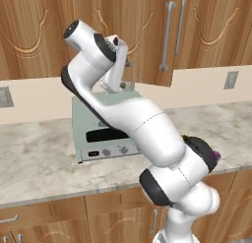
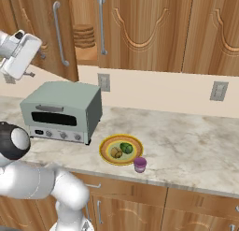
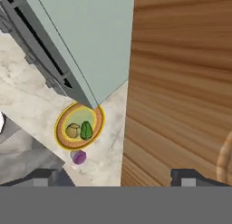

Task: Pick the avocado and bread from the counter and place them on the plate. Then pick the jam from the cabinet and place it next to the plate. Lastly close the cabinet door.

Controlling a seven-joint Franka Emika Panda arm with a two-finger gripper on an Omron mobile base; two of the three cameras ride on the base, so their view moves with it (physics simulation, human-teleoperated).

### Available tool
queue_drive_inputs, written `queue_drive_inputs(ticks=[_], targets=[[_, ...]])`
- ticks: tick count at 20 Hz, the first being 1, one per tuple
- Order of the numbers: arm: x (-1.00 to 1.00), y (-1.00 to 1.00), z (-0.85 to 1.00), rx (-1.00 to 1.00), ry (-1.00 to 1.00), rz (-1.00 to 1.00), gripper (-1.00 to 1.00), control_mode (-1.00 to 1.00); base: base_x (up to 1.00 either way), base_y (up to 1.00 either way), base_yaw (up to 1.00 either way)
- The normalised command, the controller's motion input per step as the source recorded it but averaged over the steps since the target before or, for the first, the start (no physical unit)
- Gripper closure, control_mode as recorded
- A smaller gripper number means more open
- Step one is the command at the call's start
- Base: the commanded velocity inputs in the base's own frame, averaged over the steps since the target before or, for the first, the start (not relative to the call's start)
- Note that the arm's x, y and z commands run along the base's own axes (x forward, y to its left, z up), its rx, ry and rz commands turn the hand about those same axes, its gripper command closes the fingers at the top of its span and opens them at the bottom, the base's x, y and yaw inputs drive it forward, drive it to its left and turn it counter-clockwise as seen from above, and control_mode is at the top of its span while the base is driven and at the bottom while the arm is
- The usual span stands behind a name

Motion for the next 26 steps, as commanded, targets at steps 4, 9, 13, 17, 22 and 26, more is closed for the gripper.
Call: queue_drive_inputs(ticks=[4,9,13,17,22,26], targets=[[1.00,-0.50,-0.24,0.20,-0.26,0.65,-1.00,-1.00,0.00,0.00,0.00],[1.00,-0.74,-0.44,0.19,-0.16,0.50,-1.00,-1.00,0.00,0.00,0.00],[1.00,-0.70,-0.94,0.03,-0.10,0.46,-1.00,-1.00,0.00,0.00,0.00],[1.00,-0.82,-1.00,0.00,-0.15,0.48,-1.00,-1.00,0.00,0.00,0.00],[1.00,-0.94,-1.00,0.00,-0.27,0.45,-1.00,-1.00,0.00,0.00,0.00],[1.00,-0.84,-1.00,0.00,-0.41,0.46,-1.00,-1.00,0.00,0.00,0.00]])
